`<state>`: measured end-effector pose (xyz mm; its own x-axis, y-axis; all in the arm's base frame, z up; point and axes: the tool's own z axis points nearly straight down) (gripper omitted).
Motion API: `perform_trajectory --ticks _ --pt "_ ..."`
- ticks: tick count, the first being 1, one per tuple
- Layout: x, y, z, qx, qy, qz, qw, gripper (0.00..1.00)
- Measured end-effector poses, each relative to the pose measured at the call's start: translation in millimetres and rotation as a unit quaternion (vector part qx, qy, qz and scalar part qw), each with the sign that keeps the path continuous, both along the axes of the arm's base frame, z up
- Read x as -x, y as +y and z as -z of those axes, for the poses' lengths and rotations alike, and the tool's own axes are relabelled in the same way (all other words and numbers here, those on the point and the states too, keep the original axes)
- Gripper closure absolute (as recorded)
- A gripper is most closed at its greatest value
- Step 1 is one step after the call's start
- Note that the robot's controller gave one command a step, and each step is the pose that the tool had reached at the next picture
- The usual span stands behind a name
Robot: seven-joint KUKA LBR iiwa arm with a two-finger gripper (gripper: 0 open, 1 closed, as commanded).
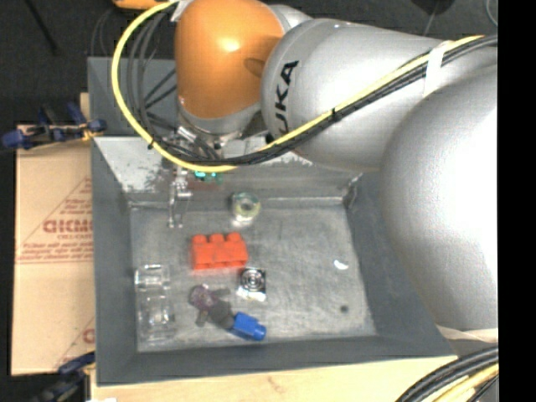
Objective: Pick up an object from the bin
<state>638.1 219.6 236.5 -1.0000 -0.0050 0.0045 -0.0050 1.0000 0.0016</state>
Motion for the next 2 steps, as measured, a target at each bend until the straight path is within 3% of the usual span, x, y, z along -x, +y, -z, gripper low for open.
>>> perform_trajectory --ticks 1,2 --pt "34.8 -63.7 138.7 0.002 -0.0003 -0.112 0.9937 0.00" --pt "61.2 -114.3 161.2 -0.001 -0.0105 -0.161 0.9870 0.00"
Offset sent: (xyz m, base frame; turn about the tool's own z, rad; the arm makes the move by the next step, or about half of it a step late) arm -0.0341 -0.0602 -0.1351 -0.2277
